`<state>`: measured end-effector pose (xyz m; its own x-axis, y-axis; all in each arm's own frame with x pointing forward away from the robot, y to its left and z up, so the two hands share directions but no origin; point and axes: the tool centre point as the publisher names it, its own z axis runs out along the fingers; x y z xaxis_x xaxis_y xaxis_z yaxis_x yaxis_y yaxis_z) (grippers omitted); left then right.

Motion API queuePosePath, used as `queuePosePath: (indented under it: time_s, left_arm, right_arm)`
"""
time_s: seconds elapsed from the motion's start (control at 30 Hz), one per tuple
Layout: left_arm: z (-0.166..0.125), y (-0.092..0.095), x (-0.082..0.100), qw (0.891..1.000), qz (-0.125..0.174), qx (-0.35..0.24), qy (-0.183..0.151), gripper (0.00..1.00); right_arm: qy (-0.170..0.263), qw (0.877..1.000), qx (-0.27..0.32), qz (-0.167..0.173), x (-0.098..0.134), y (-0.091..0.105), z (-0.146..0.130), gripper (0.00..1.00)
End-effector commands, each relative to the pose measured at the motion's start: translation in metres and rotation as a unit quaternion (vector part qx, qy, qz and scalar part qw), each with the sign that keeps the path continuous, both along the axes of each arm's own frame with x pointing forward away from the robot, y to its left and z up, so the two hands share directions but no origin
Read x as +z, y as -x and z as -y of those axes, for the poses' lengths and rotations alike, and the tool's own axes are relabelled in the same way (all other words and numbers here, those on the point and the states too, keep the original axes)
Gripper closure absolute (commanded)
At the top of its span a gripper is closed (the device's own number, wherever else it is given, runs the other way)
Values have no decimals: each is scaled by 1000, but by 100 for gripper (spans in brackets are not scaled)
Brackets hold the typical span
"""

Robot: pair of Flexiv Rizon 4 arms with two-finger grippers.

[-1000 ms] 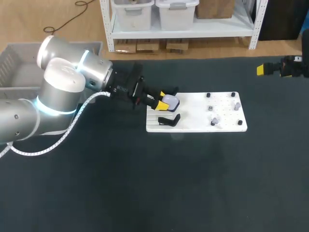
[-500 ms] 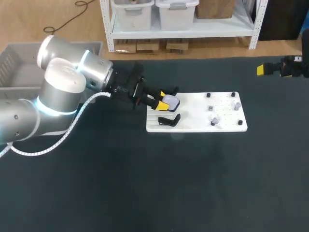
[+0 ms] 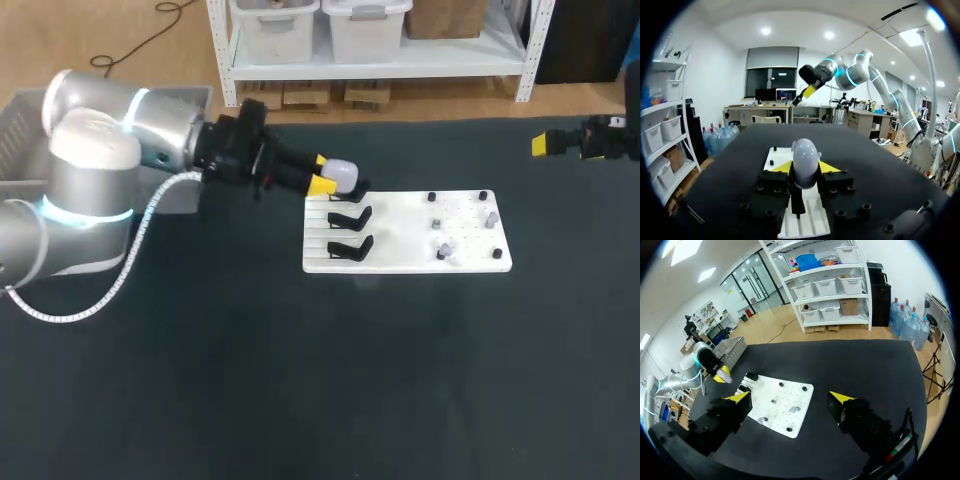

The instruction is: Pick up each earbud case from the left stands, insert the matching earbuds, close the lid, and place the case in the box.

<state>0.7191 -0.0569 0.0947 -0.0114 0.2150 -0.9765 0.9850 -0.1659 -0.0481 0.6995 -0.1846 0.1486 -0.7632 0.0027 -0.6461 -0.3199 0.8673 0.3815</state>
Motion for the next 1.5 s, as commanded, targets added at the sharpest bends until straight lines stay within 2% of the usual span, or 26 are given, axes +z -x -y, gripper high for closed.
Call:
queuePosePath:
  time_s: [0.03, 0.13, 0.3, 0.43, 1.07, 1.13, 1.33, 1.5]
  left_arm:
    - [-14, 21, 26, 1000, 8, 20, 14, 100]
    - [-17, 30, 39, 999, 2, 17, 32, 100]
    - [-21, 44, 49, 998, -7, 27, 52, 100]
    - [-26, 54, 61, 996, -27, 42, 68, 100]
    - [-26, 54, 61, 996, -27, 42, 68, 100]
    - [-26, 54, 61, 996, -27, 42, 68, 100]
    - [-17, 62, 60, 996, -18, 30, 86, 100]
    - [-16, 60, 60, 995, -16, 36, 92, 100]
  right_arm:
    - [1, 1000, 0, 0, 0, 0, 0, 0]
    - [1, 1000, 0, 0, 0, 0, 0, 0]
    - [1, 1000, 0, 0, 0, 0, 0, 0]
    - [1, 1000, 0, 0, 0, 0, 0, 0]
    - [-5, 1000, 7, 5, 5, 1, -3, 0]
    - [-16, 1000, 24, 11, 11, 4, -11, 0]
    - [-10, 997, 68, 18, 24, 27, -41, 0]
    - [-6, 995, 97, 17, 32, 47, -64, 0]
